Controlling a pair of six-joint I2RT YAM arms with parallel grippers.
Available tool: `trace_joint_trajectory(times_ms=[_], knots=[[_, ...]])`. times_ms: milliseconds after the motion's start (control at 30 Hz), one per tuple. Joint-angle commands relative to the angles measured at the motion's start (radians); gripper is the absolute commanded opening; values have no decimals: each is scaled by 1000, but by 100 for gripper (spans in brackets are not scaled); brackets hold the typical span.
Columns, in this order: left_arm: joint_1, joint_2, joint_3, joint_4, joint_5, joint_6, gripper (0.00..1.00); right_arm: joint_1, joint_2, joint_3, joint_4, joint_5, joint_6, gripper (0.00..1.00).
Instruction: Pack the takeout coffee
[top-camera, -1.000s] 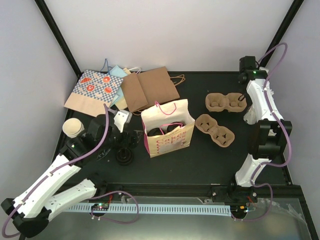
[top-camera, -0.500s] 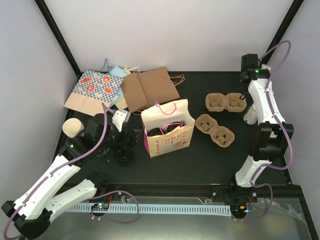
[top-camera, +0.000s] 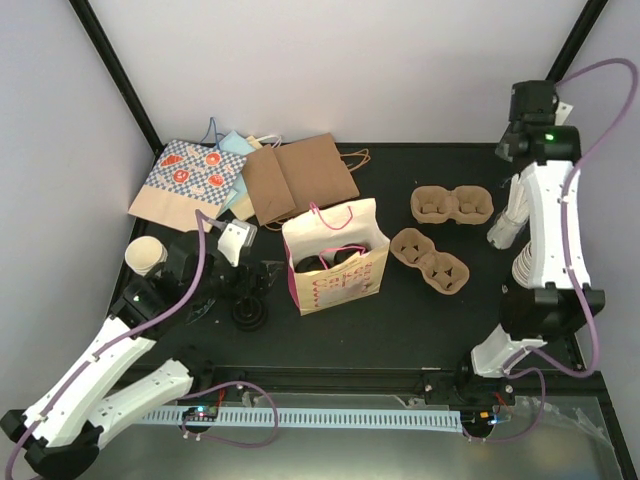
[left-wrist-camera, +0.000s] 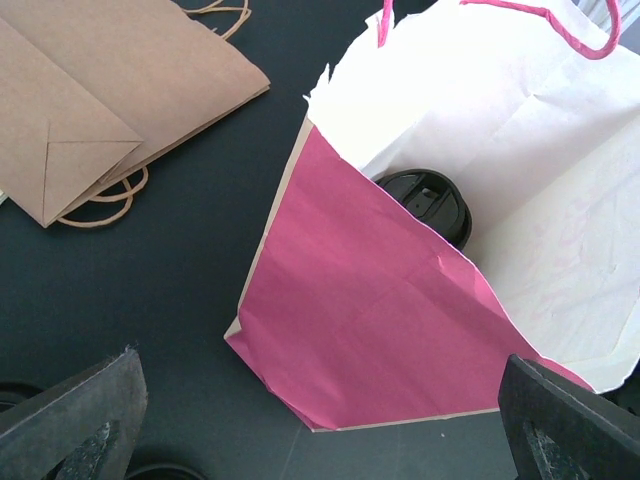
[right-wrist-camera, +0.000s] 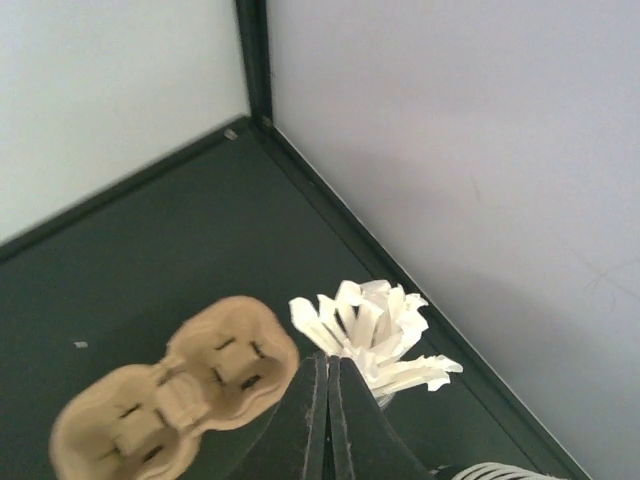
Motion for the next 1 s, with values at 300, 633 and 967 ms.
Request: trace_joint_trajectory(times_ms=[300,633,967], knots=[[7,-65,9,-41,28,7,99,11,-377,33,13,-829,-100,1],[7,-91,22,-82,20,-10,99,31,-611,-174,293,-1404,19,1],[7,-111,33,-112,-35,-18,99,51,-641,-308,321,-1436,21,1]])
